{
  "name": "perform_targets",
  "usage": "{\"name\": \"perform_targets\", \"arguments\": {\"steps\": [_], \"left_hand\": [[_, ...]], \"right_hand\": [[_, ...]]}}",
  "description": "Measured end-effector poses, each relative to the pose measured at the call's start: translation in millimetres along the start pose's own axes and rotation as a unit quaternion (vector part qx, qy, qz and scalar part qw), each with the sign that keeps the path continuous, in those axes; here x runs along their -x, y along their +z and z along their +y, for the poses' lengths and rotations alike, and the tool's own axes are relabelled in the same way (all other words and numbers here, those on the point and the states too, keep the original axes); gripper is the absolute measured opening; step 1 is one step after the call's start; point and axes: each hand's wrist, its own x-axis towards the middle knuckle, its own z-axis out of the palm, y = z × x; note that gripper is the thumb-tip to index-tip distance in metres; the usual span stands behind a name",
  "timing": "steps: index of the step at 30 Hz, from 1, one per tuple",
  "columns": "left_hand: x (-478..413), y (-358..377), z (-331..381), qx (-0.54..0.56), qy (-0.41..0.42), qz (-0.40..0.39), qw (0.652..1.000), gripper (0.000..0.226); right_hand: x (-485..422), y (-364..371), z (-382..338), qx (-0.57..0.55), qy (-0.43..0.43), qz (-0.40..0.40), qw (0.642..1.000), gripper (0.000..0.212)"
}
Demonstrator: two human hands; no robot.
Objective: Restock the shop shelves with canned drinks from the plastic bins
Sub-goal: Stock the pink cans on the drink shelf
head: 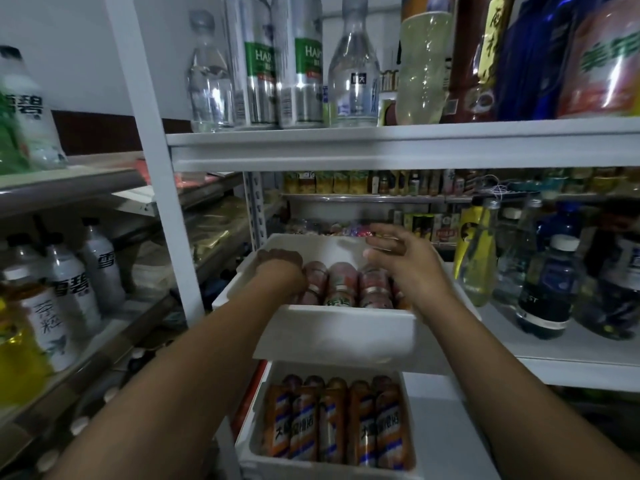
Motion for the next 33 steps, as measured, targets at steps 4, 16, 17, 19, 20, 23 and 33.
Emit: {"name": "perform_targets", "arguments": {"steps": [4, 16, 17, 19, 20, 23, 33], "left_hand": [[1.4, 3.1, -6.1, -0.025, 0.010, -0.028, 0.999, 0.063], [-9.8, -18.1, 6.9, 0.110, -0.038, -0.040, 0.992, 0.094], [-5.5, -17.6, 7.5, 0.135, -0.038, -0.019, 0.990, 0.090], [0.2, -15.3, 4.7, 0.167, -0.031, 0.011, 0.985, 0.066], [2.7, -12.8, 0.4, 0.195, -0.021, 0.020, 0.980, 0.045], [14.1, -13.4, -21.0, 0.349, -0.003, 0.110, 0.931, 0.032], [82.3, -44.7, -37.9, 0.819, 0.113, -0.012, 0.563, 0.011]], "right_hand": [[-1.2, 0.1, 2.5, 0.012, 0.004, -0.001, 1.000, 0.046], [-8.8, -2.2, 13.9, 0.083, -0.005, 0.003, 0.996, 0.032], [-9.6, -2.4, 14.4, 0.079, -0.009, 0.008, 0.997, 0.036], [-12.3, -3.1, 18.6, 0.074, -0.016, 0.018, 0.997, 0.039], [-13.1, -3.2, 20.4, 0.077, -0.015, 0.020, 0.997, 0.035], [-7.7, -1.8, 13.9, 0.071, -0.012, 0.006, 0.997, 0.030], [7.6, -0.2, -1.7, 0.067, -0.020, -0.014, 0.997, 0.037]]}}
